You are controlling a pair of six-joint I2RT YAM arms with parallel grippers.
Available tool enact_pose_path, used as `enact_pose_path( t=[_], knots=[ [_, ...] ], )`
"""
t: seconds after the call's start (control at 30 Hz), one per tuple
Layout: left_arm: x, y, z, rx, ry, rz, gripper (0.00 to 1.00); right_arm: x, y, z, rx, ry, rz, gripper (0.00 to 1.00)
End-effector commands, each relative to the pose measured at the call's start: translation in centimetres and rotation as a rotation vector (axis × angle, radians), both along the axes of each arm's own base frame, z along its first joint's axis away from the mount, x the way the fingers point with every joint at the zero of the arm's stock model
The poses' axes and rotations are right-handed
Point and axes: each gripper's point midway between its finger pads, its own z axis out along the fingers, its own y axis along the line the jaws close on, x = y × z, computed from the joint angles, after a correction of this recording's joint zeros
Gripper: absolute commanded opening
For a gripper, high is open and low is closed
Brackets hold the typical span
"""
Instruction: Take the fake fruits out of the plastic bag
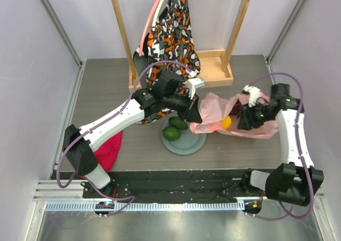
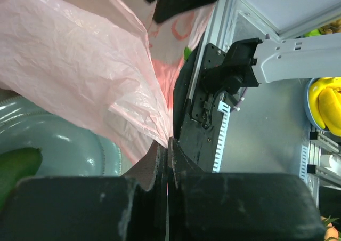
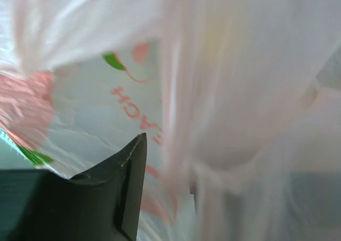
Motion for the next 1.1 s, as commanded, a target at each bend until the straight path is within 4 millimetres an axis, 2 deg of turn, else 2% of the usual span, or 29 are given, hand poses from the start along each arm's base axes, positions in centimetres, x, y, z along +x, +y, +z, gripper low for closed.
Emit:
enact_pose_path(
  t=[0.0,0.03,0.1,0.13,0.17,0.2,0.27,0.33,0.37,0.43,0.47,0.53,0.6,0.63,0.7,0.77,0.8,0.83,0.87,0.9,0.93,1.0,1.03,1.07],
  knots=[
    [0.2,0.7,4.2,-0.093,-0.062,0.023,0.0,2.7,5.0,0.2,0.051,-0.067,0.084,0.44],
    [0.2,0.7,4.0,-0.092,-0.062,0.024,0.0,3.1,5.4,-0.8,0.044,-0.029,0.081,0.45],
    [0.5,1.1,2.5,-0.061,-0.052,0.043,0.0,4.0,6.8,-1.3,0.065,0.013,0.06,0.46],
    [0.5,1.3,2.2,-0.053,-0.054,0.05,0.0,4.7,6.5,-1.6,0.053,0.023,0.016,0.46],
    [0.4,1.5,1.7,-0.042,-0.049,0.055,0.0,5.2,7.0,-2.2,0.041,0.044,0.005,0.46],
    [0.5,1.8,1.0,-0.029,-0.041,0.061,0.0,6.3,6.7,-2.3,0.032,0.032,-0.067,0.47],
    [0.4,2.2,0.6,-0.022,-0.044,0.068,0.0,7.4,5.4,-3.2,-0.03,0.026,-0.135,0.48],
    [0.5,2.8,-0.8,0.005,-0.063,0.069,0.0,8.6,5.1,-3.5,-0.036,0.005,-0.2,0.49],
    [0.5,3.1,-1.6,0.03,-0.072,0.074,0.0,9.3,3.7,-3.6,-0.109,-0.013,-0.266,0.49],
    [0.9,4.0,-3.2,0.086,-0.086,0.097,0.0,9.9,1.1,-2.2,-0.214,-0.053,-0.39,0.49],
    [0.8,4.4,-3.1,0.089,-0.091,0.107,0.0,9.6,-0.1,-1.7,-0.277,-0.073,-0.399,0.5],
    [1.0,4.9,-3.5,0.1,-0.089,0.134,0.0,6.9,-3.2,-0.4,-0.438,-0.071,-0.399,0.53],
    [1.2,4.9,-3.2,0.088,-0.102,0.14,0.0,4.4,-5.2,0.6,-0.533,-0.092,-0.381,0.55],
    [1.5,4.7,-3.2,0.08,-0.109,0.143,0.0,3.0,-7.4,0.1,-0.585,-0.075,-0.387,0.55],
    [1.7,4.3,-3.7,0.086,-0.102,0.14,0.0,1.0,-8.4,0.4,-0.608,-0.091,-0.372,0.56],
    [2.0,4.0,-3.3,0.078,-0.095,0.144,0.0,-0.4,-7.8,0.8,-0.585,-0.075,-0.308,0.56],
    [2.0,3.8,-3.5,0.083,-0.085,0.144,0.0,0.2,-5.2,2.3,-0.453,-0.13,-0.23,0.56],
    [2.1,3.7,-3.3,0.076,-0.087,0.145,0.0,-0.1,-3.6,3.4,-0.384,-0.153,-0.164,0.56],
    [2.2,3.6,-3.1,0.072,-0.085,0.148,0.0,-1.3,-2.0,4.0,-0.327,-0.134,-0.066,0.56],
    [2.3,3.5,-3.1,0.072,-0.085,0.148,0.0,-1.1,-0.4,6.4,-0.256,-0.195,-0.017,0.55],
    [2.3,3.5,-3.0,0.074,-0.084,0.149,0.0,-1.3,1.6,7.6,-0.161,-0.228,0.037,0.56],
    [2.5,3.3,-2.7,0.068,-0.091,0.152,0.0,-2.1,3.5,8.9,-0.077,-0.253,0.117,0.57],
    [2.6,3.2,-2.7,0.068,-0.092,0.15,0.0,-2.5,4.9,9.2,-0.011,-0.26,0.16,0.57],
    [2.7,3.1,-2.6,0.066,-0.093,0.15,0.0,-2.7,5.3,9.1,0.009,-0.261,0.176,0.57]
  ],
)
